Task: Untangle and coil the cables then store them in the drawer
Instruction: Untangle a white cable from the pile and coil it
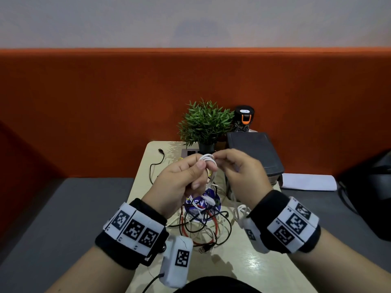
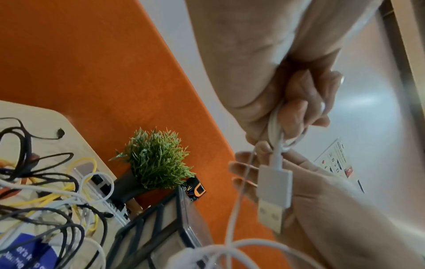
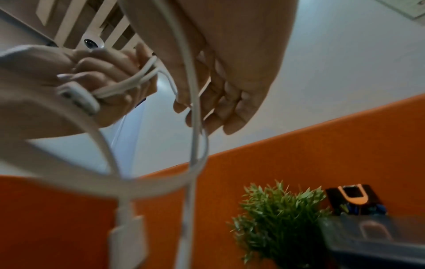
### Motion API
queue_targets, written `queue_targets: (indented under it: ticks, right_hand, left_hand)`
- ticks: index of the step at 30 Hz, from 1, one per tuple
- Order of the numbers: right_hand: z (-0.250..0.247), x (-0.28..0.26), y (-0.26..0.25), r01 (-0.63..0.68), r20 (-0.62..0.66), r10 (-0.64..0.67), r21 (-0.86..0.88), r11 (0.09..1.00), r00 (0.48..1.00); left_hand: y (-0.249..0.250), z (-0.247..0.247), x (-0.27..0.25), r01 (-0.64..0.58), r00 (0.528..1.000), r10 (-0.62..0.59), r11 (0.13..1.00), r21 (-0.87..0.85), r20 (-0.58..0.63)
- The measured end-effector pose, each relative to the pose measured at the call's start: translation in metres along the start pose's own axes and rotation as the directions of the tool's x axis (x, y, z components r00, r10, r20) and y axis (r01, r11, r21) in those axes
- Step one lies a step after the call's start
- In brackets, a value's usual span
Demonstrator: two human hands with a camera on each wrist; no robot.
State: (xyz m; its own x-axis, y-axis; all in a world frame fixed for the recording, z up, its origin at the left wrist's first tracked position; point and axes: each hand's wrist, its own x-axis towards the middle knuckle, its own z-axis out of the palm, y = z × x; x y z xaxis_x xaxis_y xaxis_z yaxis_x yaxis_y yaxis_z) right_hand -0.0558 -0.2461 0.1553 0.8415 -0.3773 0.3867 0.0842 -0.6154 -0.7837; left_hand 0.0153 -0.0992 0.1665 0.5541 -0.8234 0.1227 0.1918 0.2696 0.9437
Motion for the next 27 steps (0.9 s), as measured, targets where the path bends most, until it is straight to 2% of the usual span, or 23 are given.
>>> queue_targets:
  ticks: [4, 10, 12, 14, 16, 21, 24, 27]
  right_hand:
    - [0.012, -0.005, -0.004, -0.044, 0.035, 0.043, 0.021, 0.999, 0.998]
    - [0.019, -0.009, 0.006, -0.229, 0.26, 0.17, 0.215, 0.95, 0.95]
    - [0.02, -0.012, 0.011, -0.35, 0.368, 0.224, 0.326, 0.878, 0.903]
    - [0.019, -0.014, 0.013, -0.493, 0.464, 0.277, 0.45, 0.745, 0.842]
    - [0.017, -0.016, 0.015, -0.545, 0.5, 0.293, 0.489, 0.682, 0.815]
    - [0.021, -0.022, 0.009, -0.495, 0.565, 0.233, 0.369, 0.787, 0.792]
    - [0.021, -0.025, 0.007, -0.398, 0.569, 0.203, 0.242, 0.885, 0.797]
    - [0.013, -0.022, 0.001, -0.235, 0.534, 0.208, -0.019, 0.972, 0.82]
  left_hand:
    - [0.002, 0.002, 0.002, -0.022, 1.0, 0.021, 0.994, -0.105, -0.012]
    - [0.005, 0.002, 0.005, -0.093, 0.991, 0.073, 0.98, -0.177, -0.116]
    - [0.007, 0.003, 0.006, -0.105, 0.985, 0.079, 0.979, -0.175, -0.152]
    - [0.007, 0.002, 0.007, -0.121, 0.981, 0.09, 0.977, -0.177, -0.174]
    - [0.005, 0.002, 0.008, -0.127, 0.978, 0.094, 0.976, -0.178, -0.185]
    - [-0.001, 0.001, 0.011, -0.157, 0.971, 0.127, 0.978, -0.139, -0.204]
    - [-0.004, -0.003, 0.013, -0.2, 0.951, 0.221, 0.973, 0.118, -0.216]
    - [-0.01, -0.007, 0.012, -0.211, 0.941, 0.299, 0.883, 0.419, -0.156]
